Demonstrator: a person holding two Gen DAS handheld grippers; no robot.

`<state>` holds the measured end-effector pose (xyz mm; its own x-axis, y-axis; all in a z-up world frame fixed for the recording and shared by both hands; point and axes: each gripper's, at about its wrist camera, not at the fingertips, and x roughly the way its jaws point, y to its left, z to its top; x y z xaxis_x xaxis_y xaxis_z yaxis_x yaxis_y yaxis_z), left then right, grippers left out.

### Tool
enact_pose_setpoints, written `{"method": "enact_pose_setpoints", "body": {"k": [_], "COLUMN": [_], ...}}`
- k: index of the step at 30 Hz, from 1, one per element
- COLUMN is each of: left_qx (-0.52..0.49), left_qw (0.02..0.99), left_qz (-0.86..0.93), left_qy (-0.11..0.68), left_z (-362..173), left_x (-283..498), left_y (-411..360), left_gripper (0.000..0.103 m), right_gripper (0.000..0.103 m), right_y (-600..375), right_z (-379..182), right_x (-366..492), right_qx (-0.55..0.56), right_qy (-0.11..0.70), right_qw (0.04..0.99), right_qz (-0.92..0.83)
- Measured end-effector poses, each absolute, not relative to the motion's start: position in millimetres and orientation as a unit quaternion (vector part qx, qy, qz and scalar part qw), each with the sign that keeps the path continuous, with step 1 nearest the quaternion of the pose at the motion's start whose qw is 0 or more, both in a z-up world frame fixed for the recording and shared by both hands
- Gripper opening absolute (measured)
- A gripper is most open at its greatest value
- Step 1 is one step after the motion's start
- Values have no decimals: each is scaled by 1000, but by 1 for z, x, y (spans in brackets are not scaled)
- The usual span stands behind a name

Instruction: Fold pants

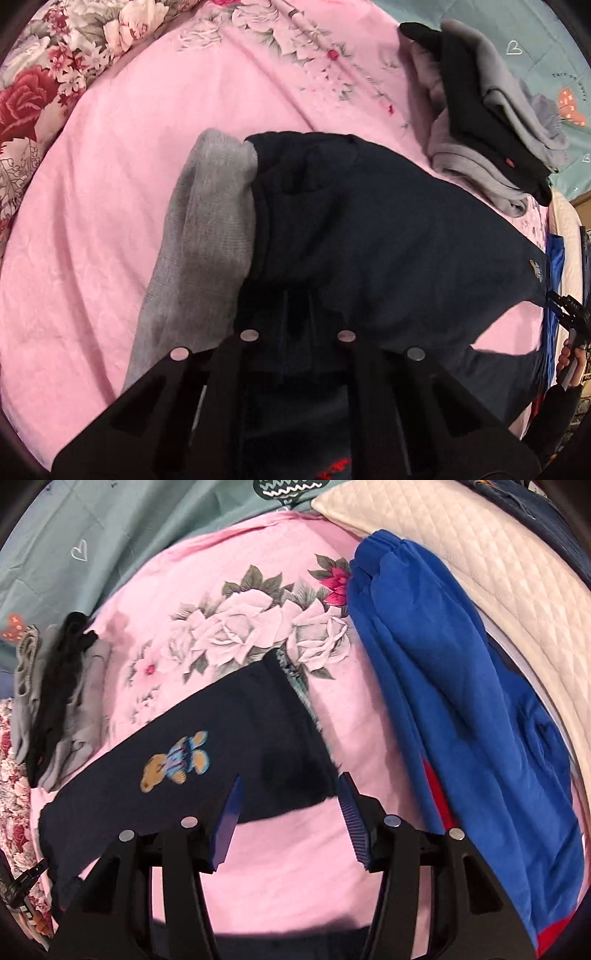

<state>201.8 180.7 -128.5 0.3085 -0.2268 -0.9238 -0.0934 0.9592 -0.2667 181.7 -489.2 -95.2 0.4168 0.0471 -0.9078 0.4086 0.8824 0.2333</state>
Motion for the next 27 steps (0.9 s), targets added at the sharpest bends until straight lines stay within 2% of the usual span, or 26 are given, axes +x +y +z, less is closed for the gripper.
{"method": "enact_pose_setpoints", "body": {"k": [4,5,7,8,13,17,18,19,21,22,23,24,25,27], "left_qx": [-154,-155,-157,-153,-144,-144,-141,-136,-126,-119,-89,-63,-34,-15], "left_qw": [798,797,797,797,805,803,802,797,795,802,824,842,859,860], "left_qz": [-32,-28,-25,-24,-23,-28,-31,-34,-49,-54,-38,-20,-9,-38], "left_qy": [582,583,583,583,575,577,580,588,591,582,558,536,510,509], "left_z": [-132,-133,-131,-130,-129,-130,-130,-126,-113,-104,-87,-74,-59,-50], "left_x": [211,214,215,215,212,217,216,214,208,205,200,199,201,215], "left_y": [189,190,190,191,187,189,189,189,192,194,198,200,204,206], "left_gripper": [8,6,5,5,5,4,4,5,19,41,71,81,86,86], "right_gripper": [53,50,12,10,10,11,13,24,52,53,53,53,53,53], "right_y": [-493,-493,-490,-490,-484,-482,-482,-482,-477,-476,-476,-475,-473,-464], "right_z": [-117,-122,-121,-119,-94,-109,-123,-125,-122,-116,-109,-97,-88,-66], "right_x": [190,190,188,186,160,159,163,162,164,163,159,151,145,129], "right_qx": [216,224,216,228,201,196,199,189,144,136,145,160,164,164], "right_qy": [558,557,548,544,526,541,553,547,550,549,545,534,525,503], "right_qw": [793,793,802,803,819,808,800,804,805,806,809,816,822,839], "right_qz": [-115,-103,-101,-86,-111,-123,-126,-134,-168,-173,-165,-154,-147,-125]}}
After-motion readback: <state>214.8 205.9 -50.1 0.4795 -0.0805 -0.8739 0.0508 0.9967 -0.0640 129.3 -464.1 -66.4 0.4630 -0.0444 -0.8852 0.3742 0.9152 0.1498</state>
